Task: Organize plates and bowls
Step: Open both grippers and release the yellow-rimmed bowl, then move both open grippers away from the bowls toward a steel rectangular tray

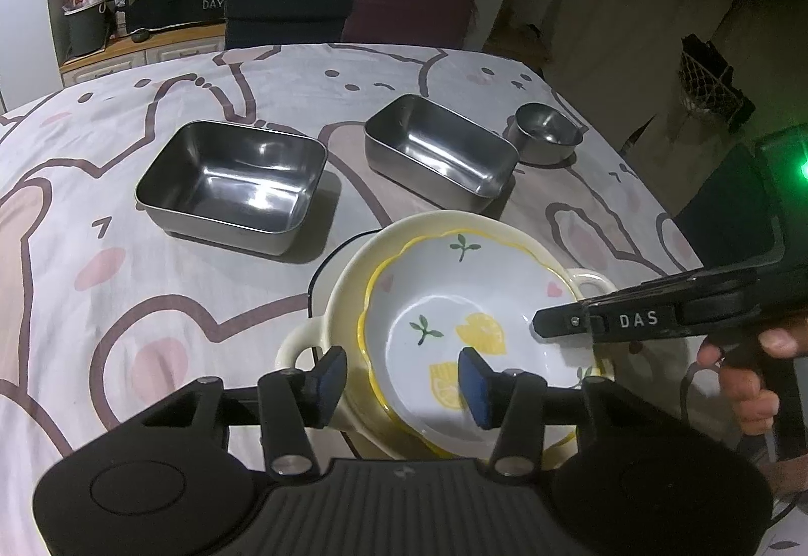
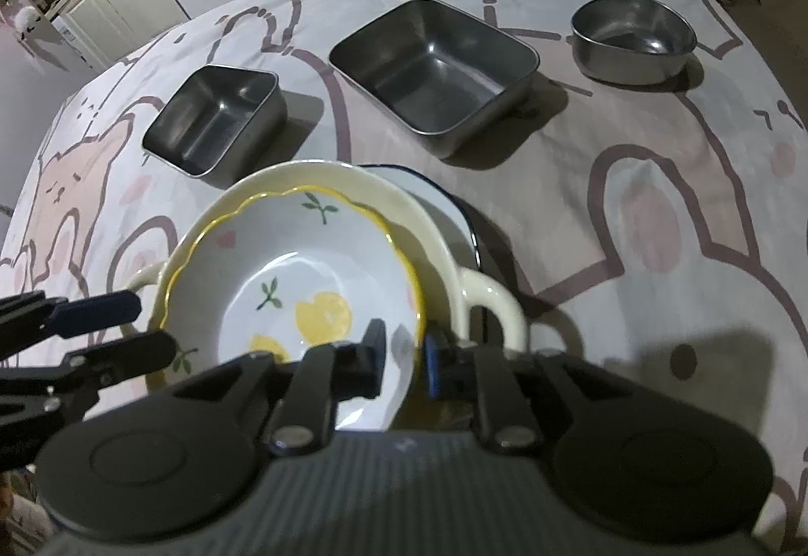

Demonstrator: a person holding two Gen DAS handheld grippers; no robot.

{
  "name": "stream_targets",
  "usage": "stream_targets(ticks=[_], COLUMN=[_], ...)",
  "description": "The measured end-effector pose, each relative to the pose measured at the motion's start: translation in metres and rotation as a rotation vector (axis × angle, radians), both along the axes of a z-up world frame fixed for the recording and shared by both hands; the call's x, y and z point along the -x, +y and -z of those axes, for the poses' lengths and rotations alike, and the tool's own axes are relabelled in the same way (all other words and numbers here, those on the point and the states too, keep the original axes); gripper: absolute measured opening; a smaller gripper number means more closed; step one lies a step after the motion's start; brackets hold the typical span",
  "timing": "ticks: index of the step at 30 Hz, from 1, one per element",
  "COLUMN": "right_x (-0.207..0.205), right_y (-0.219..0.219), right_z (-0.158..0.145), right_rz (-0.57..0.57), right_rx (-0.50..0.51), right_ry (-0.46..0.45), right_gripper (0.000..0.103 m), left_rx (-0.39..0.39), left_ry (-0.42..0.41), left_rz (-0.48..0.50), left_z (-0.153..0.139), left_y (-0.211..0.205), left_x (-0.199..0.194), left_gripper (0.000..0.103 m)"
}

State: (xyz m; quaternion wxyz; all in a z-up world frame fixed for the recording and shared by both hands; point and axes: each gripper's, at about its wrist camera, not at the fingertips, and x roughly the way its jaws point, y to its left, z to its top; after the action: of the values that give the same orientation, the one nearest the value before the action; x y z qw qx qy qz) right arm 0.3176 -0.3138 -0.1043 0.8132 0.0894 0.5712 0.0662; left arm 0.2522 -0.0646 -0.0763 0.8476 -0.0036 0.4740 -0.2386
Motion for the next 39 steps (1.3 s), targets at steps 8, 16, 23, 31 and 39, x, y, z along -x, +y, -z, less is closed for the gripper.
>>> stream_targets(ticks=[8,16,23,31,39], right_x=[0.011,0.024,0.032,0.039,0.056], right_y=[-0.004,-0.006,-0.010,-0.012,-0.012], right_z=[-0.010,-0.024,-0.036,-0.039,-0.055], right_rz=[-0.009,-0.019,-0.003,0.007,0.015], right_rx=[-0.010,-0.018,-0.020,-0.014,-0.001], right_ry=[-0.012,-0.057,-0.088,-0.102,-0.165], right_gripper=[0.027,0.043,0.045,0.054,0.084], left_rx=[-0.003,-0.004,-0.006,-0.007,-0.005], left_ry=[-0.003,-0.004,-0.005,-0.017,-0.090], left_rz=[0.009,0.009,0.008,0.006,-0.018], left_z=[0.000,-0.001,-0.001,-0.006,-0.026], left_y=[-0.002,-0.001,-0.001,0.003,0.013], left_x=[0.001,0.002,0.002,0.004,0.004], left_gripper=[0.055,0.056,0.056,0.069,0.100])
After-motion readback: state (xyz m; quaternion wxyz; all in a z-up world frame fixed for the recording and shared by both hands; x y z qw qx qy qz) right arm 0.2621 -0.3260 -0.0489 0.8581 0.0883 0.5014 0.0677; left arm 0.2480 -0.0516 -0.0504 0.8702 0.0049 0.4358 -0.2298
